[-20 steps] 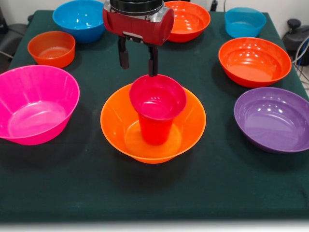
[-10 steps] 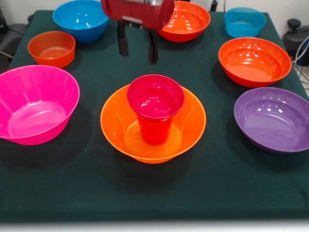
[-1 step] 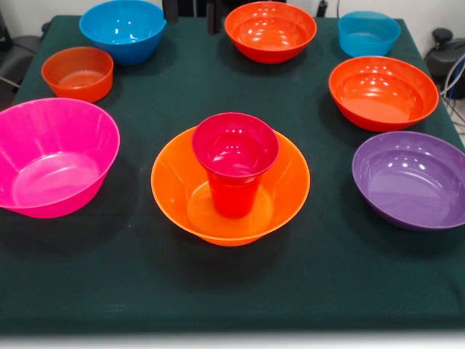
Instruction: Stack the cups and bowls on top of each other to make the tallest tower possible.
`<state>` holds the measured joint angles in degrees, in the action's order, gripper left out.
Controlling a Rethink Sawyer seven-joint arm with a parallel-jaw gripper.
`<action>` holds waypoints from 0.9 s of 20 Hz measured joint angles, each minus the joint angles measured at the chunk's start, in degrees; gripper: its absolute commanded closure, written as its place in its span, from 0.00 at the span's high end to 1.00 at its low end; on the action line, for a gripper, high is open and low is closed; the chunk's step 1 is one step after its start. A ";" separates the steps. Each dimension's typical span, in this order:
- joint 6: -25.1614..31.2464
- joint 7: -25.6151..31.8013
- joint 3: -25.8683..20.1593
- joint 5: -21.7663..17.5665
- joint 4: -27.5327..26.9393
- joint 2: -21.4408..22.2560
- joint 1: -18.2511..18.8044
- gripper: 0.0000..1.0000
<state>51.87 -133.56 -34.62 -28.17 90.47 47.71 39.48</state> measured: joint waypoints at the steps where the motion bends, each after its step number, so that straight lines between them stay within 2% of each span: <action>1: -0.21 0.00 0.00 -0.01 0.58 0.32 0.18 1.00; 6: -2.87 0.00 0.00 -0.19 3.70 0.67 1.09 1.00; 11: -8.81 0.00 0.00 -2.26 8.29 0.68 1.59 1.00; 18: -12.58 0.00 -0.01 -3.80 12.67 0.88 1.70 1.00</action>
<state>39.28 -133.56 -34.63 -31.97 103.14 48.59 41.18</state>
